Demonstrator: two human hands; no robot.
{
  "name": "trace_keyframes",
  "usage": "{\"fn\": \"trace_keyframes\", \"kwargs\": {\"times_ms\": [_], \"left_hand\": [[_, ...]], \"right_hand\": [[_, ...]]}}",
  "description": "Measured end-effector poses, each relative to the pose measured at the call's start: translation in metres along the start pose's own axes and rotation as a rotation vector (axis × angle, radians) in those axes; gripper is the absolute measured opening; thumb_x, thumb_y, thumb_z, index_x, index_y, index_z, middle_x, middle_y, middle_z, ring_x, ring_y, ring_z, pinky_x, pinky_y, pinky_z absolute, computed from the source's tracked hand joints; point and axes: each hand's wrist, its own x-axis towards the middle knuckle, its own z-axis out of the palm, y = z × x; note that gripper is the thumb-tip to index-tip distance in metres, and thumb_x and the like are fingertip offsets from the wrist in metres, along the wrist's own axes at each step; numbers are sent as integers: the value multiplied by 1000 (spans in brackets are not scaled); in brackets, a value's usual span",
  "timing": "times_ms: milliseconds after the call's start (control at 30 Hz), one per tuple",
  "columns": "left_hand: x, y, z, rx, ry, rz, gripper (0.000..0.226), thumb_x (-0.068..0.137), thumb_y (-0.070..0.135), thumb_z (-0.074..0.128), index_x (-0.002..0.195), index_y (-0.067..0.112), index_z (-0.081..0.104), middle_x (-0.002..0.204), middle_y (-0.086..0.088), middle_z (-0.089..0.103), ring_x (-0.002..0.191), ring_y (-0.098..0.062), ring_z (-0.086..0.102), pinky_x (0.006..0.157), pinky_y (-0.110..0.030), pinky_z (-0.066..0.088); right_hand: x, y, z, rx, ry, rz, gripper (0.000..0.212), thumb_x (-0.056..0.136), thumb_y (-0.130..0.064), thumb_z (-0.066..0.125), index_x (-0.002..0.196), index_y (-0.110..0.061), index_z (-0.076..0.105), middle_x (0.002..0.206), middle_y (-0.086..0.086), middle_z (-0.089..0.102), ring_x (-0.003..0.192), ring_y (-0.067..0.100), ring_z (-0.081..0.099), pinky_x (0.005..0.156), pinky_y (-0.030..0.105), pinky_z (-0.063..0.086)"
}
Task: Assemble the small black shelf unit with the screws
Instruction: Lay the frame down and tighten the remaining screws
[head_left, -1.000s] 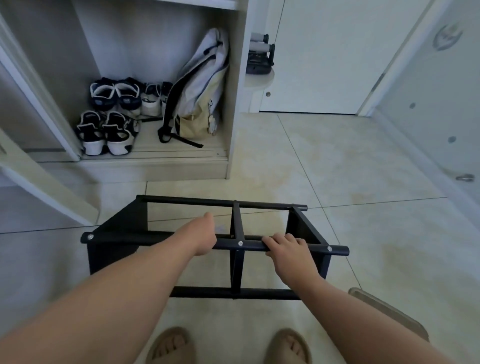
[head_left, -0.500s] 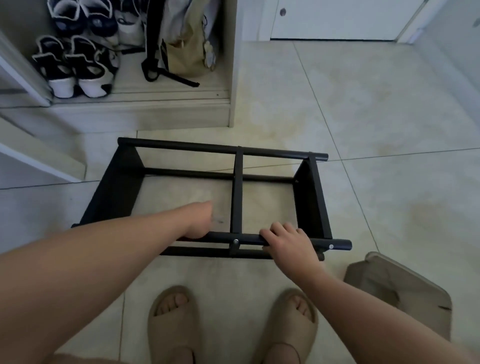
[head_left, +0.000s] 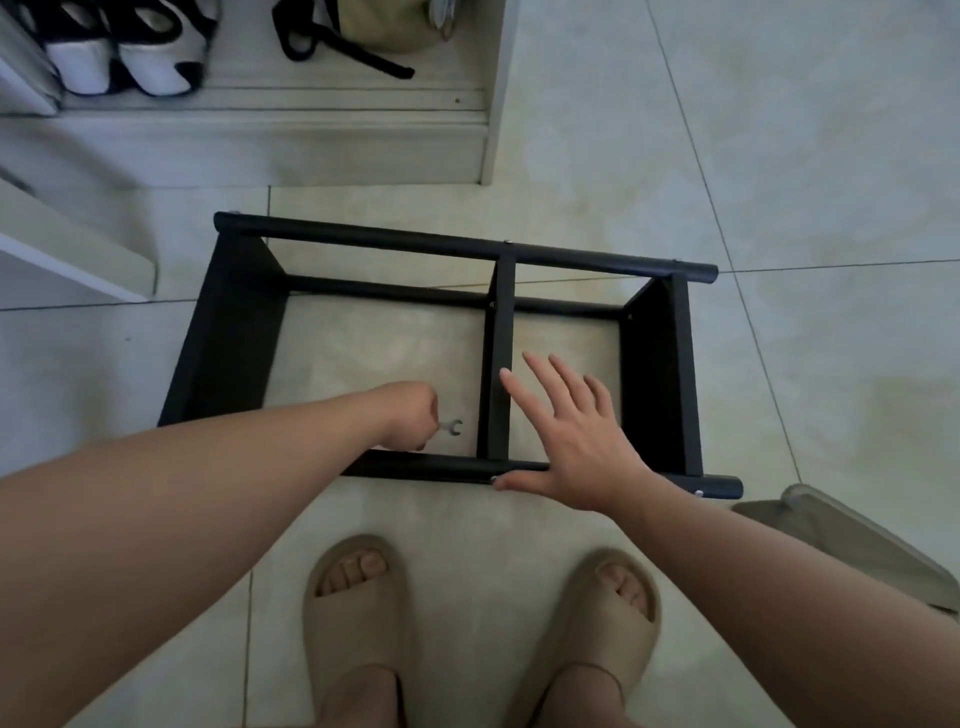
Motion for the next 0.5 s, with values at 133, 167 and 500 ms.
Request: {"fn": "trace_keyframes", "kwargs": {"times_ms": [133,167,500], "left_hand": [[20,-25,8,-151,-52,36,14,93,18,65,85,24,74,71,13,69,71,-7,61,64,-23,43],[23,-29,10,-189,-49,59,19,92,20,66,77,29,72,66,16,68,64,-2,60,60,-21,42],[45,-32,27,-525,-30,208,10,85,16,76,81,25,73,70,9,74,68,-5,69,69,-22,54]], "right_hand": [[26,3,9,-73,-52,-93,114,67,-99,21,156,-40,-21,164,-2,-32,153,29,-25,122,61,-7],[28,4,12,-76,-44,-110,115,68,-100,21,156,-40,-20,164,-2,-33,153,29,-26,122,61,-8],[33,7,22,-53,138,-227,114,76,-93,35,162,-22,11,171,9,-3,157,25,-5,121,63,-4]]}}
